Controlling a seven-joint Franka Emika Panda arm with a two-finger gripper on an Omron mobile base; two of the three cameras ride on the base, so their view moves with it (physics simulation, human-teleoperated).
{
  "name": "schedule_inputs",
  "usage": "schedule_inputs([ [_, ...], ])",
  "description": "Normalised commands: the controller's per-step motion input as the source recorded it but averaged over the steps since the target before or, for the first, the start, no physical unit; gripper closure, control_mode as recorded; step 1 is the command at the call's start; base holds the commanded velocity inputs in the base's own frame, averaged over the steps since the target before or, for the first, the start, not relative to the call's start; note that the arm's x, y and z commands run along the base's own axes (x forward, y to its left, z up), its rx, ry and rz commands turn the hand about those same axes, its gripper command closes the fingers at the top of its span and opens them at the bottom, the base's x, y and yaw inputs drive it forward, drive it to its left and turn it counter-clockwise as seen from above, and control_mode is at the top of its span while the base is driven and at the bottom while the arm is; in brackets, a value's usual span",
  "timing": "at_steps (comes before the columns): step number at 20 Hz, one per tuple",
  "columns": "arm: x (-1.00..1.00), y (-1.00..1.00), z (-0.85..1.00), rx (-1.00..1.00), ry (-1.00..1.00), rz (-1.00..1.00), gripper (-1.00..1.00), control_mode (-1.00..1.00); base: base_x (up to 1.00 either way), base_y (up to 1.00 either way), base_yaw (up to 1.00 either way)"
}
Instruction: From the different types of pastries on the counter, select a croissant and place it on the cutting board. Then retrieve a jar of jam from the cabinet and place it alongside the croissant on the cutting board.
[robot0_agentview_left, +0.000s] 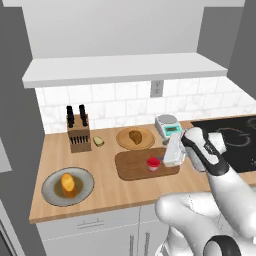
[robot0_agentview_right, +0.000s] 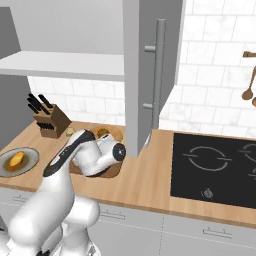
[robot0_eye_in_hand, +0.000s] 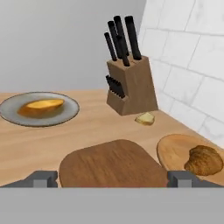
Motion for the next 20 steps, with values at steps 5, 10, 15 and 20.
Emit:
schedule_inputs([
  [5, -0.44, 0.66, 0.04, -0.11, 0.0, -0.52, -1.0, -1.0, 0.0, 0.0, 0.0],
  [10, 0.07, 0.33, -0.48, -0.07, 0.08, -0.78, -1.0, -1.0, 0.0, 0.0, 0.0],
  [15, 0.25, 0.41, -0.2, -0.03, 0.0, -0.29, -1.0, -1.0, 0.0, 0.0, 0.0],
  [20, 0.55, 0.18, -0.08, -0.08, -0.01, -0.34, -1.0, -1.0, 0.0, 0.0, 0.0],
])
